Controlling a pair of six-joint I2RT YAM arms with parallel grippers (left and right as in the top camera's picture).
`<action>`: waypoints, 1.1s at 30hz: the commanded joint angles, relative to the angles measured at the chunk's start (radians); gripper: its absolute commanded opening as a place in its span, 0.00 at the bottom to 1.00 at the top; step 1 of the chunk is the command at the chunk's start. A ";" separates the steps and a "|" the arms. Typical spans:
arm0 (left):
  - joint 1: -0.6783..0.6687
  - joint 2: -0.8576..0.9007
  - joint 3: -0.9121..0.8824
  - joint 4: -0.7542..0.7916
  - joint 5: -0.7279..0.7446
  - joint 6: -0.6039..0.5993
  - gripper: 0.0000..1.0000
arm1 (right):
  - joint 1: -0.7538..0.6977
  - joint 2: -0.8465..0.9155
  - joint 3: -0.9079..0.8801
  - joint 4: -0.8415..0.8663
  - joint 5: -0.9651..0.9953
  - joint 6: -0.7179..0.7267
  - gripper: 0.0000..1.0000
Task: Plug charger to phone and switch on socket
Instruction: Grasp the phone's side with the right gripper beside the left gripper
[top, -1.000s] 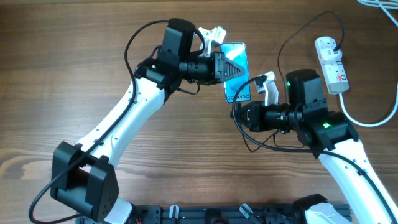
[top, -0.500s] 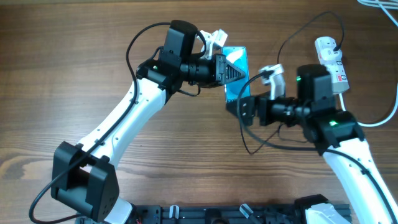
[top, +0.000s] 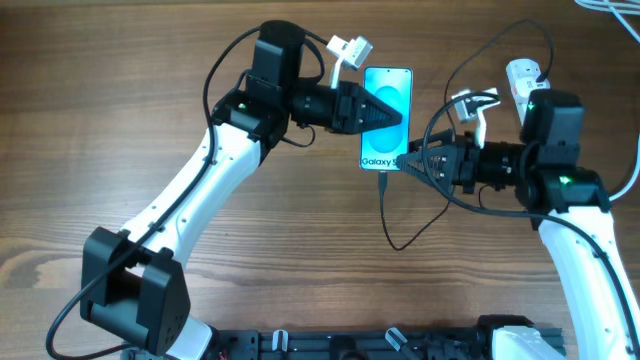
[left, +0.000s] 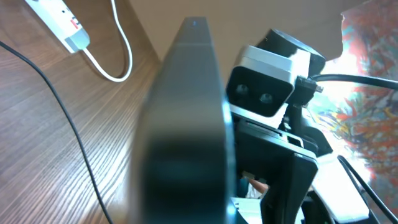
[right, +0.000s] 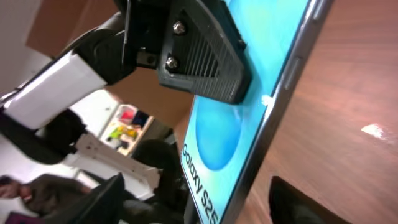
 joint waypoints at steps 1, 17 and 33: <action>-0.016 -0.021 0.001 0.010 0.037 0.002 0.04 | 0.022 0.034 0.019 0.005 -0.089 -0.020 0.54; -0.016 -0.021 0.001 0.010 0.019 0.002 0.04 | 0.046 0.042 0.019 0.090 0.038 0.094 0.31; -0.016 -0.021 0.001 0.010 0.015 0.002 0.04 | 0.046 0.042 0.017 0.237 0.080 0.215 0.04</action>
